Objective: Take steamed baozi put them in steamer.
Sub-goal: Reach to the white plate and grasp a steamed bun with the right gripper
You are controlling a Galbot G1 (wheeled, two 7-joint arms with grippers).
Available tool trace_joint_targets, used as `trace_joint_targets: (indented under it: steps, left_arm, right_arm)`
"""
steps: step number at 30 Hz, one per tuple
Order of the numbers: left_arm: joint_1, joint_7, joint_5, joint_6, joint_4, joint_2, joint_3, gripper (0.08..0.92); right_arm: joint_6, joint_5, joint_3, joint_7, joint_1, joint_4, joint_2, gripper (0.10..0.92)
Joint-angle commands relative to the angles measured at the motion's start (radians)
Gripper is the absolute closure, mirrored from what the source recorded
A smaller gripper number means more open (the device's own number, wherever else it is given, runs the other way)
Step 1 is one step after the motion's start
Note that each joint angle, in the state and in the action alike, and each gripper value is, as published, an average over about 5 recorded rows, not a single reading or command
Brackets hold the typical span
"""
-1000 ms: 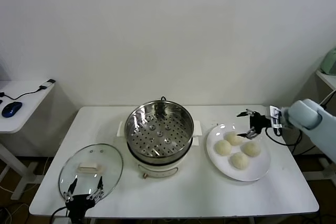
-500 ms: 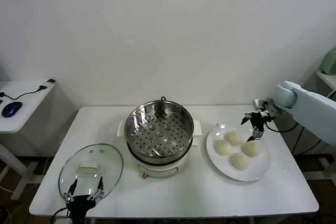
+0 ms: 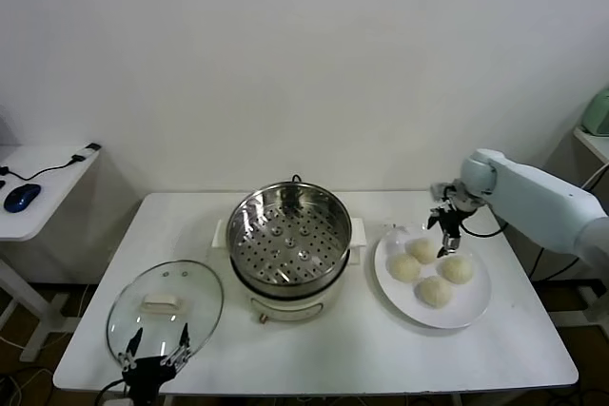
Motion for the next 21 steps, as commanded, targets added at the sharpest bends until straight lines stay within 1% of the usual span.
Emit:
trace_joint_targets:
  steps: [1,6,17,21]
  left_arm:
    - [0.002,-0.001,0.008,-0.002,0.001,-0.001,0.003,0.177]
    - [0.003,-0.001,0.011,-0.004,0.000,0.000,0.003,0.177]
    - [0.003,-0.004,0.011,-0.006,-0.005,0.001,0.006,0.177]
    - [0.005,-0.006,0.014,-0.008,-0.005,0.000,0.008,0.177]
  right_arm:
    - [-0.011,-0.029,0.043,0.013,-0.051,-0.065,0.047,0.203]
    - [-0.008,-0.052,0.071,0.034,-0.067,-0.096,0.067,0.205]
    - [-0.013,-0.068,0.081,0.041,-0.075,-0.083,0.066,0.367]
    - [-0.014,-0.057,0.079,0.038,-0.055,-0.043,0.046,0.379]
